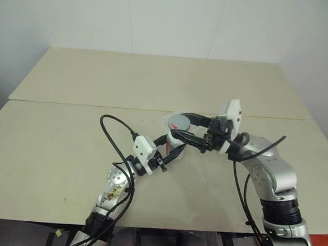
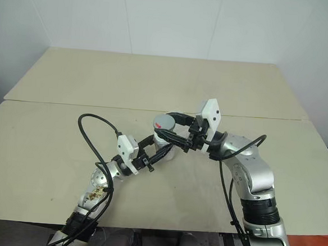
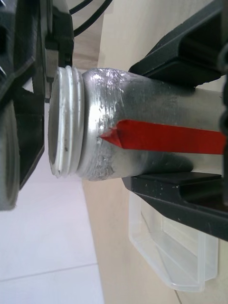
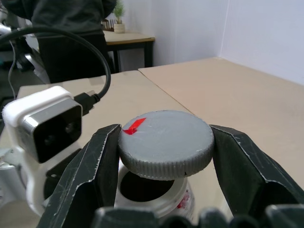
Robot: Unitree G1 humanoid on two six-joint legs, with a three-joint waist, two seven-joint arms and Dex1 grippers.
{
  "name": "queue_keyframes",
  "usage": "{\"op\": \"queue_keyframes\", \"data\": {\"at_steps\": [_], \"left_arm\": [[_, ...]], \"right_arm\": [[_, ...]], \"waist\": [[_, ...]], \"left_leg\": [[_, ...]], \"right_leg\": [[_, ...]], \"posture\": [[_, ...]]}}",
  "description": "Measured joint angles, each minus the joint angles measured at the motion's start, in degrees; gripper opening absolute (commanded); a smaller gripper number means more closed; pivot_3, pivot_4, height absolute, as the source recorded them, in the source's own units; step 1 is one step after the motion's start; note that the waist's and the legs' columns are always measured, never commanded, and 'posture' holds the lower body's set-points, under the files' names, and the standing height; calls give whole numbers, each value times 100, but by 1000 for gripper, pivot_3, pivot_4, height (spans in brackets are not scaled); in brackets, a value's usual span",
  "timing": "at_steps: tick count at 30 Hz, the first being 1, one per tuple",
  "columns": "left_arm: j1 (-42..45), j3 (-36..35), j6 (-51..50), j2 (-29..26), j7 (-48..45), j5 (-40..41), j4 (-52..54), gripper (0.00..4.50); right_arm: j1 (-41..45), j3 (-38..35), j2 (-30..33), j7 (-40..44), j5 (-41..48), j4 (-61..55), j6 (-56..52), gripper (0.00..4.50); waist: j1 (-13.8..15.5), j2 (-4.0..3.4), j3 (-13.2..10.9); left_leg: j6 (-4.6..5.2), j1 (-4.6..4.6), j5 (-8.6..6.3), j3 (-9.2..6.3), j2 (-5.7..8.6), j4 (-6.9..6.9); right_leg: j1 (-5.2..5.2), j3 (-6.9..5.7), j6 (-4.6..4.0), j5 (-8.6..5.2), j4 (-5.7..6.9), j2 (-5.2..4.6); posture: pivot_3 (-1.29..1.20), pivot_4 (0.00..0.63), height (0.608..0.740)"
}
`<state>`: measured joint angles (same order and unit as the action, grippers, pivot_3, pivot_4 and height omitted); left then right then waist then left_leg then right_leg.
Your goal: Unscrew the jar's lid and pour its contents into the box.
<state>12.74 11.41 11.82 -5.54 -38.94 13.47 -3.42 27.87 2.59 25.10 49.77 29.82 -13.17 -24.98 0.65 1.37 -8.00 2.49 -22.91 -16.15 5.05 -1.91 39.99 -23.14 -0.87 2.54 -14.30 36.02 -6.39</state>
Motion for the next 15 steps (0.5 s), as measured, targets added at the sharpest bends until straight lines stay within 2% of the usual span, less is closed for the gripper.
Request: {"op": "queue_keyframes", "data": {"at_steps": [4,8,15], "left_arm": [[-12,1,-7,1,0,0,0,1933],[-41,-25,-7,-6,67,-4,1,1933],[108,-424,-57,-210,349,-4,-66,1933]], "right_arm": [[34,-88,-21,-75,-42,27,119,2768],[-60,-582,46,-616,-216,137,195,2768],[-1240,-1018,375,-1580,-844,267,25,2768]], "waist": [[6,0,0],[15,0,0],[4,0,0]], "left_leg": [[0,0,0,0,0,0],[0,-1,0,0,1,0],[-1,1,0,1,1,-2]], "right_leg": [[0,-1,0,0,0,0],[1,-1,0,0,-2,-2],[1,2,0,0,1,-1]], "posture": [[0,150,740],[0,150,740],[0,150,740]]}}
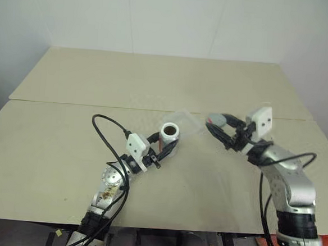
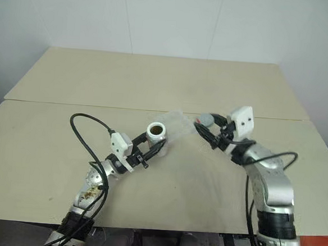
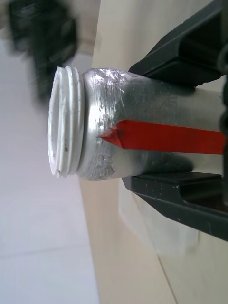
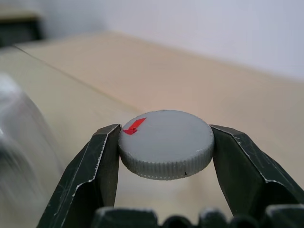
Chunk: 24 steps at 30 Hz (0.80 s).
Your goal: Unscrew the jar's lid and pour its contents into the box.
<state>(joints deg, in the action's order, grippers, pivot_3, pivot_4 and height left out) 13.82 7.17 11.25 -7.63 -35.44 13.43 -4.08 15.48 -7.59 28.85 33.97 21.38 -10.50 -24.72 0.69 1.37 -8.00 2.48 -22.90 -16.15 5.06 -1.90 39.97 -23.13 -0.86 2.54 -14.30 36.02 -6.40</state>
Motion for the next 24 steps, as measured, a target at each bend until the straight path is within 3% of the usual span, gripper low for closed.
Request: {"op": "queue_keyframes", "data": {"at_steps": [4,9,14,20,24], "left_arm": [[336,-223,-4,-163,108,-14,-310,1933],[513,-275,-3,-326,90,-88,-593,1933],[590,-281,7,-346,79,-125,-667,1933],[590,-280,-4,-395,59,-138,-667,1933],[649,-320,-159,-625,94,-231,-668,1933]], "right_arm": [[-543,196,41,-392,-348,42,-582,2768],[-604,339,41,-657,-533,-4,-1096,2768],[-712,428,157,-667,-605,-182,-1327,4367],[-886,366,325,-650,-542,-623,-1668,4441],[-937,-76,503,-632,-364,-1155,-1729,4441]], "waist": [[-23,0,0],[-34,0,0],[-7,0,1],[12,0,0],[-8,0,0]], "left_leg": [[0,3,2,0,0,0],[-1,3,2,-1,0,1],[0,4,2,-2,0,0],[1,-3,1,-3,2,1],[1,-3,1,-2,2,1]], "right_leg": [[1,3,0,0,4,2],[3,2,0,0,1,4],[5,1,1,1,-1,4],[2,0,3,2,-6,2],[-2,2,3,2,-2,4]], "posture": [[0,150,740],[0,150,740],[0,150,740],[0,150,740],[0,150,740]]}}
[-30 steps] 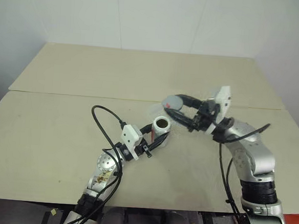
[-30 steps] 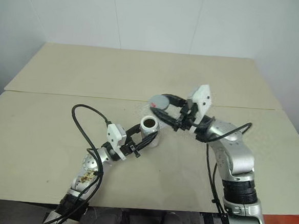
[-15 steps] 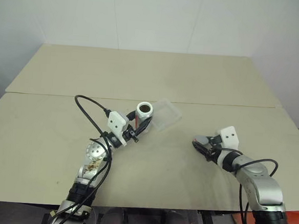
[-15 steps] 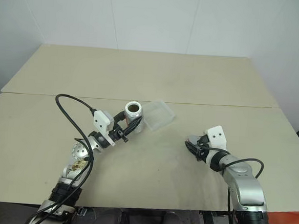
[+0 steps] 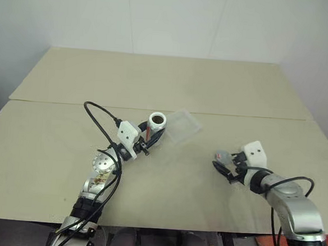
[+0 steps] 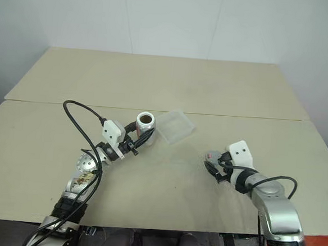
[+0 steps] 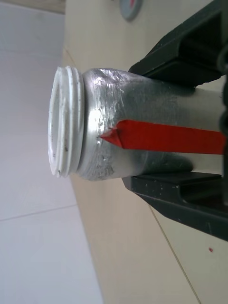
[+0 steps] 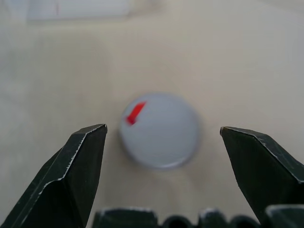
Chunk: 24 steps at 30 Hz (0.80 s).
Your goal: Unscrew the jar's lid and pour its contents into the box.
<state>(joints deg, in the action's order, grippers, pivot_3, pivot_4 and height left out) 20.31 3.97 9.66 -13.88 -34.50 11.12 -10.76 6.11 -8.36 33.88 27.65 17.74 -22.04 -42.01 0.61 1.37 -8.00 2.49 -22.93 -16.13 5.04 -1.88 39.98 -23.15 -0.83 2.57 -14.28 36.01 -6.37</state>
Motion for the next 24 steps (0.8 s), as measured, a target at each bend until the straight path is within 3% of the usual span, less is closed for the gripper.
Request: {"op": "queue_keyframes", "data": {"at_steps": [7,11,18,24], "left_arm": [[935,-125,-235,-315,168,-337,-421,1933],[1739,-25,100,-533,185,-801,-1518,1933],[3154,457,1617,-753,-132,-1600,-3659,1933],[4384,990,2826,-817,-125,-2465,-5164,1933]], "right_arm": [[481,-443,293,234,545,-578,-93,4441],[647,-354,265,219,664,-602,-169,3547],[634,59,198,210,604,-648,-168,1088],[573,426,-107,73,478,-921,37,1088]], "waist": [[5,1,0],[18,2,-1],[20,4,-2],[12,9,-5]], "left_leg": [[0,1,2,-3,0,0],[0,-10,2,-5,5,1],[-1,-35,3,6,6,13],[-2,-41,4,17,6,15]], "right_leg": [[5,-2,2,1,-4,5],[1,-9,4,2,-13,4],[-6,-29,6,3,-16,4],[-6,-39,8,3,-14,5]], "posture": [[0,150,740],[0,150,740],[0,150,740],[0,150,740]]}}
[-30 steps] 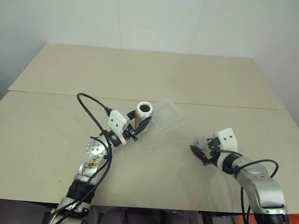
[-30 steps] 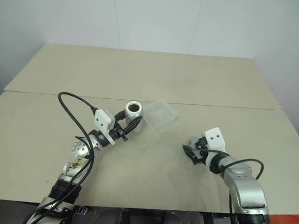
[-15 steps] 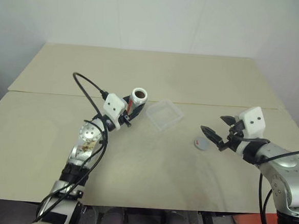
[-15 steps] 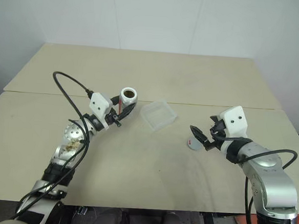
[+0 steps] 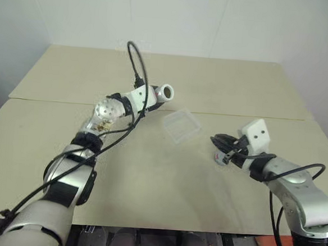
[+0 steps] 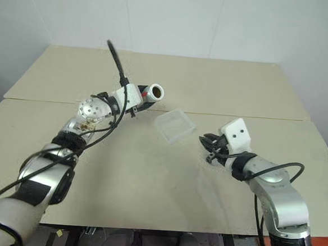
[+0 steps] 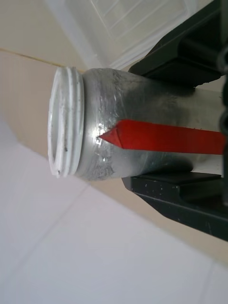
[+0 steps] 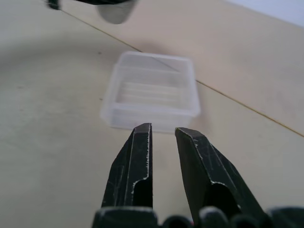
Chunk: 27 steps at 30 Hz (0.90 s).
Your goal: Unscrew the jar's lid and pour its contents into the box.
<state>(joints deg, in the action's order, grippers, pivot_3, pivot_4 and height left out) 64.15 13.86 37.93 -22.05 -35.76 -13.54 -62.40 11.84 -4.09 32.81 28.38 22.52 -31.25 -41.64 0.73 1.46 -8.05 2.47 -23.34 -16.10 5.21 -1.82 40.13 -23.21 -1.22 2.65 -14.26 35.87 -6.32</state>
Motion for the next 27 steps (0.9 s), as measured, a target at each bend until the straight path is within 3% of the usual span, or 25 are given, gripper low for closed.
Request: {"op": "queue_keyframes", "data": {"at_steps": [3,7,18,27], "left_arm": [[365,443,474,3,382,-649,-427,1933],[912,1473,766,28,1751,-2078,-861,1933],[2000,4072,-92,528,5769,-5210,-1465,1933],[2042,4380,-217,692,6128,-5604,-1704,1933]], "right_arm": [[-61,120,-181,-124,-63,-53,26,1088],[-231,157,-334,-279,-131,-149,43,1088],[-435,80,-465,-405,-107,-468,44,1088],[-473,28,-603,-599,-81,-546,43,1088]], "waist": [[4,1,-1],[22,13,-8],[31,20,-13],[15,21,-13]], "left_leg": [[0,-4,0,-1,0,1],[1,-18,-1,-7,1,9],[-11,-45,6,-14,0,14],[-34,-52,20,-7,0,15]], "right_leg": [[0,-3,1,0,2,0],[-3,-11,5,2,6,-1],[-20,-21,12,1,9,-1],[-31,-19,13,0,11,-3]], "posture": [[0,150,740],[0,150,740],[0,150,740],[0,150,740]]}}
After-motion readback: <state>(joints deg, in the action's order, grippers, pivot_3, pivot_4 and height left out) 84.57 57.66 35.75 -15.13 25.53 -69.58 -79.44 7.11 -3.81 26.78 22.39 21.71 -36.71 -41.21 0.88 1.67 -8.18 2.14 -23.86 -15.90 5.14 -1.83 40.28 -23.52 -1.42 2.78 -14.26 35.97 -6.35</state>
